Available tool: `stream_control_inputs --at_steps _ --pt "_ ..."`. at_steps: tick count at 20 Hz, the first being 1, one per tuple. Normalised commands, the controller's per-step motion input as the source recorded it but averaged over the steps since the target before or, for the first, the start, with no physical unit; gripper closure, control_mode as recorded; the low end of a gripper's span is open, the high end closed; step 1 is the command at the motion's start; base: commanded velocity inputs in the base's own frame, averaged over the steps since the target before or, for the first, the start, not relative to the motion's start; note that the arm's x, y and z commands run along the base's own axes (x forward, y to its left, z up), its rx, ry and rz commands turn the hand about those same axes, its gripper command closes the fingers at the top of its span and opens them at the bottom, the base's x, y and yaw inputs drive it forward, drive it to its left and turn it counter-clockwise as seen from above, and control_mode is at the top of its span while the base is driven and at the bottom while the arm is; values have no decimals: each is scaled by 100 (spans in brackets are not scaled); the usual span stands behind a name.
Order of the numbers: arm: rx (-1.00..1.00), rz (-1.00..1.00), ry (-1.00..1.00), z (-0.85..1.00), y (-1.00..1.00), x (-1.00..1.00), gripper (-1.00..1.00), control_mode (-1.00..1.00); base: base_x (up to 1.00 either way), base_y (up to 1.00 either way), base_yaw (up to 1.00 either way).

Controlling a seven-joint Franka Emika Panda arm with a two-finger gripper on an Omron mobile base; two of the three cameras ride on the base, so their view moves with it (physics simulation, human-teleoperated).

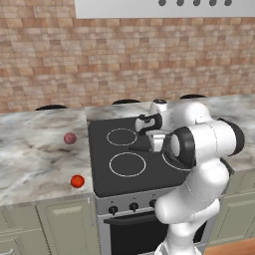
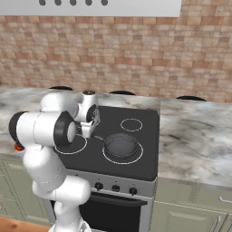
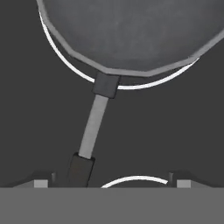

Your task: Place the pan on the front right burner on the stove. Then place the tomato and the onion in the pan and turn on the front right burner.

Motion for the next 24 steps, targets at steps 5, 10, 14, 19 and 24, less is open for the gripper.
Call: stream_control_inputs --at_steps 5,10,14,19,24 --pt "-6 0 -1 47 8 -37 -100 -100 0 0 0" --pt "-7 0 0 56 15 -29 -100 -100 0 0 0" --pt "-7 0 0 60 16 -34 -100 -100 0 0 0" --pt "-7 0 0 48 9 -48 -100 -100 0 0 0" --pt "-6 9 0 33 7 -59 -100 -100 0 0 0"
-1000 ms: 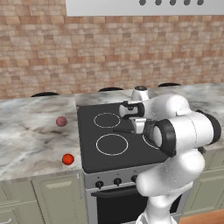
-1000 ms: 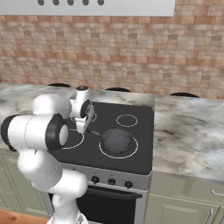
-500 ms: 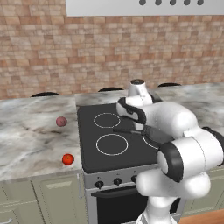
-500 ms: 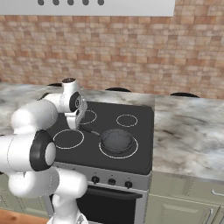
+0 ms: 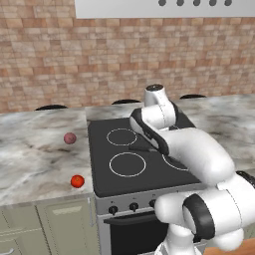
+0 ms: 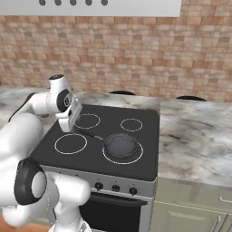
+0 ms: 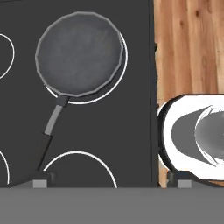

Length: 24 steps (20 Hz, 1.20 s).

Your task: Place the pan on the front right burner on the stove. Then place the tomato and the onion in the pan and turn on the front right burner.

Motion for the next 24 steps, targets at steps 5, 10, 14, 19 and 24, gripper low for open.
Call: stream_control_inputs --at_steps 5,10,14,19,24 --pt "-8 17 0 19 18 -48 -100 -100 0 0 0" --pt "-10 26 0 1 21 -16 -100 -100 0 0 0" --pt "-11 36 0 8 22 0 -100 -100 0 0 0" --pt "-11 42 0 23 28 0 -100 -100 0 0 0" --pt "-8 43 0 13 20 0 -100 -100 0 0 0"
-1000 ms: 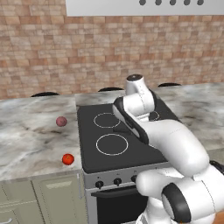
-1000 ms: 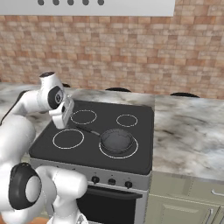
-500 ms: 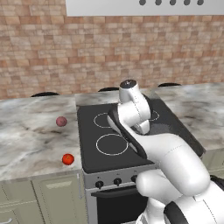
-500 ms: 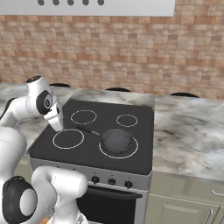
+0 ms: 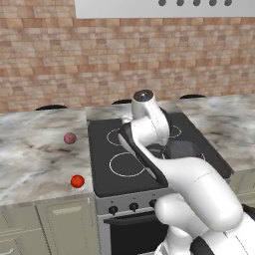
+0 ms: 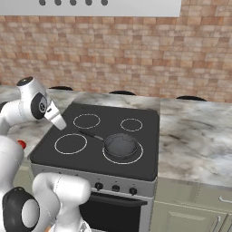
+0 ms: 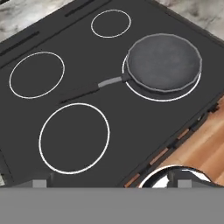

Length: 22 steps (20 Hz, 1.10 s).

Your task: Place the pan on the front right burner on the stove. Then place the tomato and the onion in the pan and turn on the front right burner.

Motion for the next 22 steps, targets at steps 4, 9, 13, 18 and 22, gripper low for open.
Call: stream_control_inputs --at_steps 4,9,13,18,22 --pt "-2 44 0 2 12 0 -100 -100 0 0 0" --pt "0 47 -1 0 3 6 -100 -100 0 0 0" --pt "0 40 0 0 12 11 -100 -100 0 0 0" --pt "-3 29 0 9 38 30 -100 -100 0 0 0" --pt "-7 24 0 5 50 38 -100 -100 0 0 0"
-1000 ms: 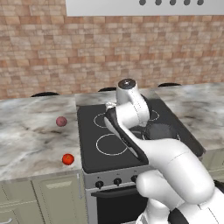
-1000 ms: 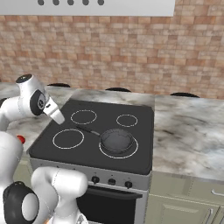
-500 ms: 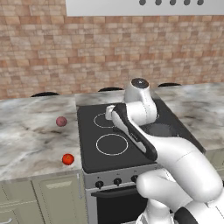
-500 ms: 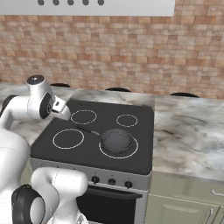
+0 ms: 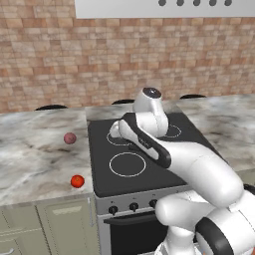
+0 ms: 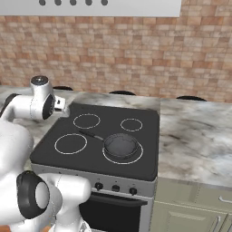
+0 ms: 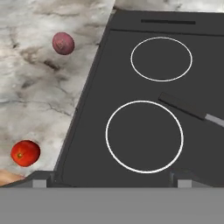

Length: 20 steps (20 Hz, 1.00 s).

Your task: Place the pan on the front right burner on the stove. Then place the tomato and the onion in the pan and turn on the front right burner.

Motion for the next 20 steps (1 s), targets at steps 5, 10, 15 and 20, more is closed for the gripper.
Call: stream_control_inputs --at_steps 5,10,15,20 --pt "-9 17 0 1 46 32 -100 -100 0 0 0" --pt "-12 5 0 0 37 10 -100 -100 0 0 0" --pt "-10 2 0 0 35 5 -100 -100 0 0 0" --pt "-6 4 0 -2 32 7 -100 -100 0 0 0"
